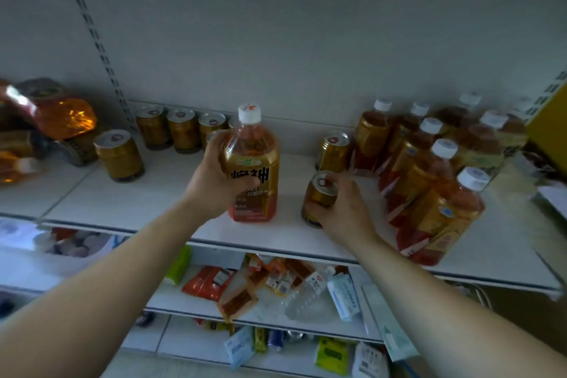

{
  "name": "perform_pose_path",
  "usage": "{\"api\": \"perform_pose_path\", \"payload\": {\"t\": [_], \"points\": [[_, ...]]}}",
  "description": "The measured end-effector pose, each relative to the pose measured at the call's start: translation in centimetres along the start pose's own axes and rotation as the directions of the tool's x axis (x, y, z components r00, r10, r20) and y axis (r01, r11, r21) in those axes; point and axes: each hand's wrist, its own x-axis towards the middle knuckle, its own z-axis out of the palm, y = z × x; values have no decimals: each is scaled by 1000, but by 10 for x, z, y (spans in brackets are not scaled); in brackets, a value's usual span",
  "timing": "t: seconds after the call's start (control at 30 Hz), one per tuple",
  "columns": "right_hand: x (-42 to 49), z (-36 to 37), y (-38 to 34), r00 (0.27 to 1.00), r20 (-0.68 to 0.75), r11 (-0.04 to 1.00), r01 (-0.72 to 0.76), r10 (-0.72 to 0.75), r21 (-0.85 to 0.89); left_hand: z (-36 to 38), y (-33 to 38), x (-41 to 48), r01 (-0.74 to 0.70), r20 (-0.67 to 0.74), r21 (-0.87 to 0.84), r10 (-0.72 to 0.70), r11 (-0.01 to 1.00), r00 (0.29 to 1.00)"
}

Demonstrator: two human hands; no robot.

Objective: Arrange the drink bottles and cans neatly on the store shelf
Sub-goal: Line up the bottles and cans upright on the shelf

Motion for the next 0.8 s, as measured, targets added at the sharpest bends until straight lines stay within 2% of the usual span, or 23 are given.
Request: {"api": "perform_pose_path", "payload": {"t": [0.2,0.47,0.63,0.8], "points": [[-7,39,-39,980,151,991,119,-127,56,-53,-13,-18,52,-112,87,-42,995,993],[-2,102,-103,954,240,983,163,-178,82,-136,-40,-14,82,-158,52,-73,995,985],[20,134,-127,954,193,973,217,-230,83,-159,-52,-6,76,-77,27,-74,997,994],[38,144,-129,973,157,985,172,-170,-2,-167,-65,-5,130,98,-41,-126,991,987]]}}
